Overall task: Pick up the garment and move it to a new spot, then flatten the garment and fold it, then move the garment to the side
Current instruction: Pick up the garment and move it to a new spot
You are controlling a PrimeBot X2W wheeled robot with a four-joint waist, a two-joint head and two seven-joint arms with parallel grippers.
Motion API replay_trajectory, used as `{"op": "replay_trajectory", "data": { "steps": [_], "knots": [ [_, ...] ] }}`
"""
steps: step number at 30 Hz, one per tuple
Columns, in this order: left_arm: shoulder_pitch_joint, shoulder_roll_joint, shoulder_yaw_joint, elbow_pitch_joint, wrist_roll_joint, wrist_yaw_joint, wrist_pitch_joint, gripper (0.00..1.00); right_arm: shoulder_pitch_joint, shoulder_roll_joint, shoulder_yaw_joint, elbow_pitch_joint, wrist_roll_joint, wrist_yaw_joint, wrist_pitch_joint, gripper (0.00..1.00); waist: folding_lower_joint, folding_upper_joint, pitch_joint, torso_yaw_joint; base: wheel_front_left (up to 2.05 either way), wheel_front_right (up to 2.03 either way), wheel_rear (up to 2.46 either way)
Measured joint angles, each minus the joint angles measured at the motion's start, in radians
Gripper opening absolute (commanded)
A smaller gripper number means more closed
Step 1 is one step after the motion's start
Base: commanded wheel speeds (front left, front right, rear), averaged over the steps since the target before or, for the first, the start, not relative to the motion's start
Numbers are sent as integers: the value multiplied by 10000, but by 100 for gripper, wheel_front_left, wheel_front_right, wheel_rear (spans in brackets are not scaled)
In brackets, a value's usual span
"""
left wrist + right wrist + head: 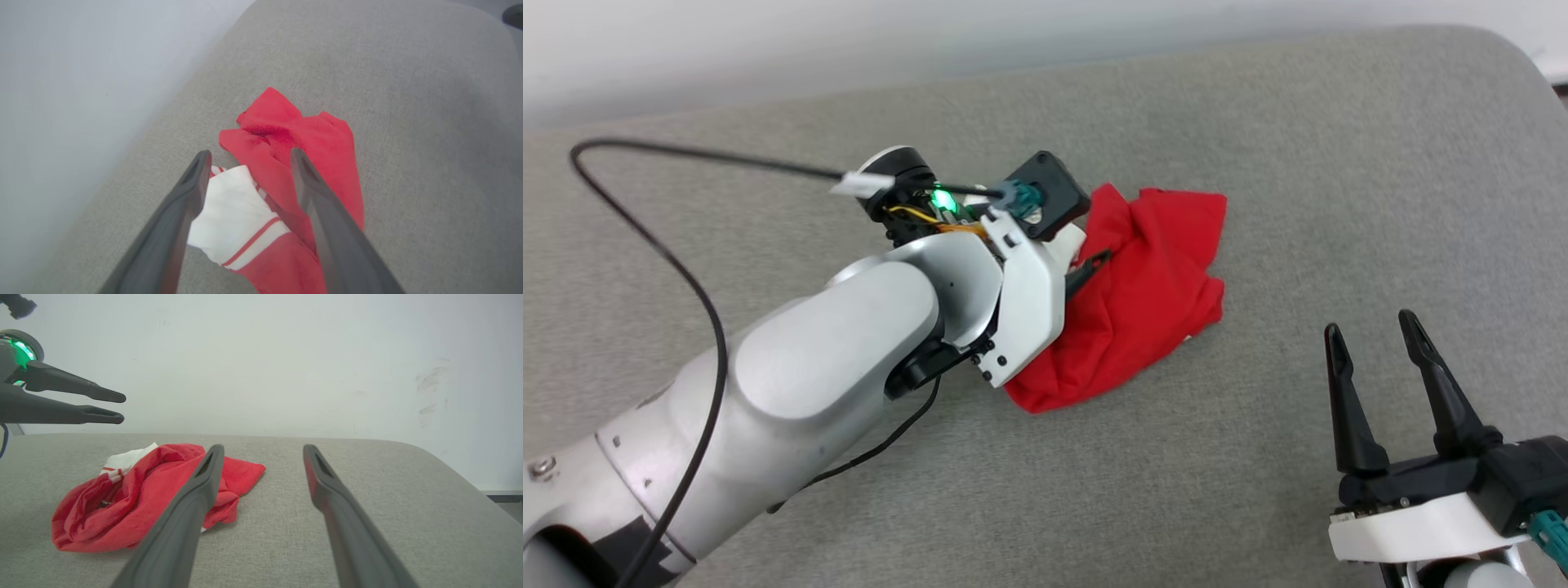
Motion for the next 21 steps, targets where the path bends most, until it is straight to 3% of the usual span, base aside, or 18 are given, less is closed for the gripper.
{"op": "replay_trajectory", "data": {
  "steps": [4, 13, 21],
  "knots": [
    [552, 107, 428, -138, 412, 874, -1609, 100, 249, 0, -119, 36, -88, 0, 0, 100, -1, 0, -448, 321, 0, 0, 0],
    [2624, 426, 1607, -157, 786, 3411, -5072, 100, 538, 0, -403, 50, -182, 0, 0, 100, 1, 0, -997, 936, 0, 0, 0],
    [4709, 504, 3494, -941, 1298, 5200, -5666, 100, 690, 0, -552, 96, -324, 0, 0, 100, 0, 0, -1251, 1223, 0, 0, 0]
  ]
}}
